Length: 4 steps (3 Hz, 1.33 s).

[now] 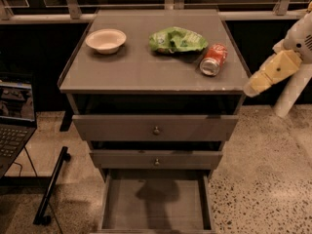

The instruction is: Place coke can into bottom drawer

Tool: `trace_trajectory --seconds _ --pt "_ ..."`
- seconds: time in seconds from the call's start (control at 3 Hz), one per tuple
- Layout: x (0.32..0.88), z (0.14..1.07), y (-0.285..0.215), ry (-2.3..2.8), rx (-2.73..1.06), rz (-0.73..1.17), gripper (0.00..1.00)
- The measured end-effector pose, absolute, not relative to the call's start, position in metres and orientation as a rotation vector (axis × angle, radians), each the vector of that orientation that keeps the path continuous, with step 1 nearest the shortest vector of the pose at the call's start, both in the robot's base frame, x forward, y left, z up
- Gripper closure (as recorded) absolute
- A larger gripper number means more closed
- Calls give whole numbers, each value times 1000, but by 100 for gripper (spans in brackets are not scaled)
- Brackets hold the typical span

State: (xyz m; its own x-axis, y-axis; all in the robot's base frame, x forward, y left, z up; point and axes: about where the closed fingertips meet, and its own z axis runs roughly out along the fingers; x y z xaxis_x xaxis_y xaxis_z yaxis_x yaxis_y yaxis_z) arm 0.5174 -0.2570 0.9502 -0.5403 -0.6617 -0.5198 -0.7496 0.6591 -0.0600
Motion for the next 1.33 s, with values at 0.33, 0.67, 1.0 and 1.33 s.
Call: trace_trajectory --seconds 0.33,0.67,1.0,1.33 --pt "523 943 -255 2420 -989 294 0" --pt "522 944 -255 2420 -990 292 0" --pt "535 936 -259 2425 -888 374 0" --pt "567 928 -256 2460 -806 436 0"
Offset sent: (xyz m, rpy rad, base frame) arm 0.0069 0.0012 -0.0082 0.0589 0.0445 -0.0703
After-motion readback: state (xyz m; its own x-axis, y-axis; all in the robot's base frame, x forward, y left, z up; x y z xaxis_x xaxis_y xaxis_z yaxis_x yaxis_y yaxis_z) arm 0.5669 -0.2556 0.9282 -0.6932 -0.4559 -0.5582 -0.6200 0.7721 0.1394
